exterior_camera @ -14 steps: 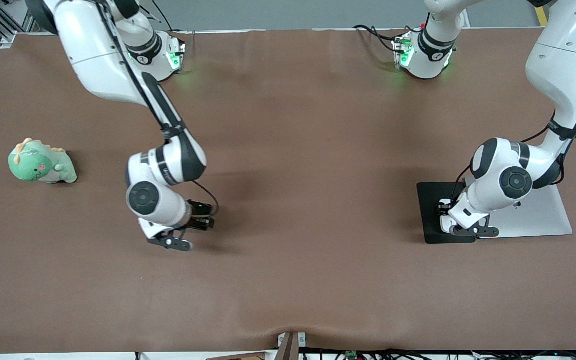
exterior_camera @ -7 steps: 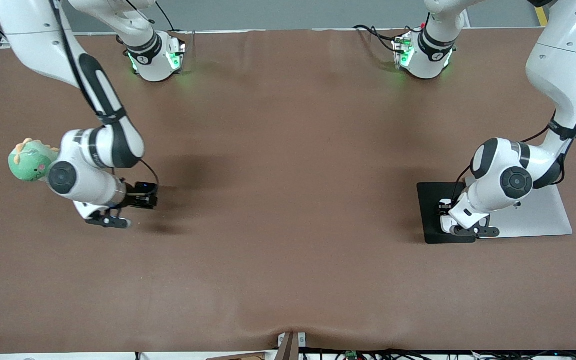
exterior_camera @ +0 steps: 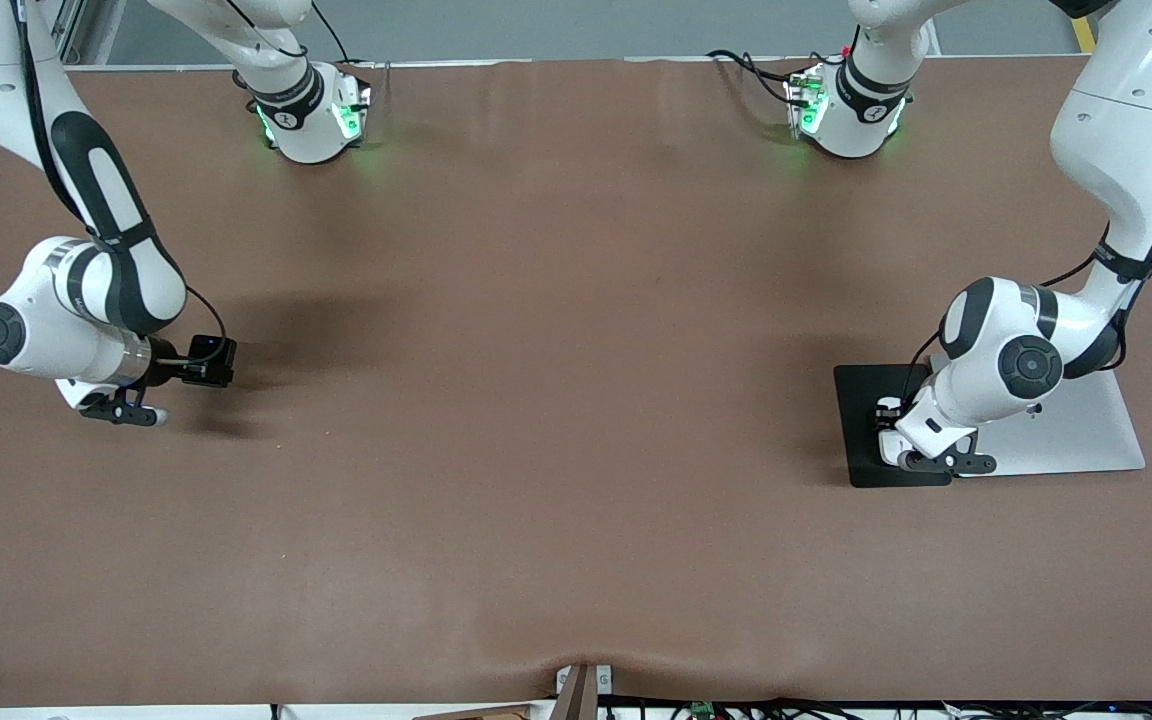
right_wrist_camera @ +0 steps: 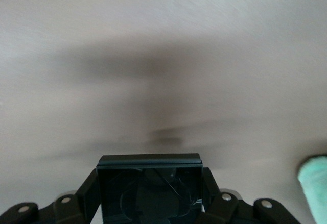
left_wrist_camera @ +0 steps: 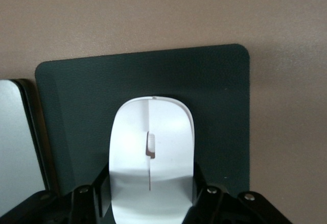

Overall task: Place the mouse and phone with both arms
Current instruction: 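Lower the phone beside the plush toy while the left gripper releases the mouse, then open the right gripper and lift both grippers away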

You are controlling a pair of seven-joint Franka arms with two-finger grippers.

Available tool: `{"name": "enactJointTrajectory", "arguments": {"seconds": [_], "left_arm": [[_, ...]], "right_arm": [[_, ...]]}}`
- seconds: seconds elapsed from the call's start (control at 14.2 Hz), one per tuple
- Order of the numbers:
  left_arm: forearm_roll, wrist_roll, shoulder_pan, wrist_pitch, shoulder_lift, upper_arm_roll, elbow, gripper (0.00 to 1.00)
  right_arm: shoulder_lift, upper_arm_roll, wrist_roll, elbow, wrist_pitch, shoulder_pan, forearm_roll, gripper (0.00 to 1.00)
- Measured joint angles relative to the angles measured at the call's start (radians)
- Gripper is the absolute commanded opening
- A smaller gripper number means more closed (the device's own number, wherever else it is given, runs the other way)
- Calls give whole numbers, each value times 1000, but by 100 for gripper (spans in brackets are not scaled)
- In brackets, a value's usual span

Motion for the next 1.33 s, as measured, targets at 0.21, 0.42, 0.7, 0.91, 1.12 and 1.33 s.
{"name": "enactJointTrajectory", "arguments": {"seconds": [0.21, 0.42, 0.7, 0.91, 1.12, 1.33], "left_arm": [[0, 0, 0, 1, 0, 0, 2, 100], [0, 0, 0, 1, -3, -1, 13, 100], [2, 0, 0, -66, -69, -10, 42, 100], [2, 0, 0, -229, -167, -49, 100, 100], [0, -1, 0, -391, -234, -80, 192, 100], [-21, -1, 0, -552, -252, -104, 314, 100]], "right_arm": [[0, 0, -21, -7, 6, -42, -1, 0], [10, 1, -49, -12, 60, -61, -11, 0], [57, 1, -113, -17, 166, -80, -18, 19], [60, 2, -126, -13, 170, -82, -21, 100], [52, 10, -128, 9, 168, -80, -43, 100], [12, 20, -128, 85, 72, -54, -52, 100]]}}
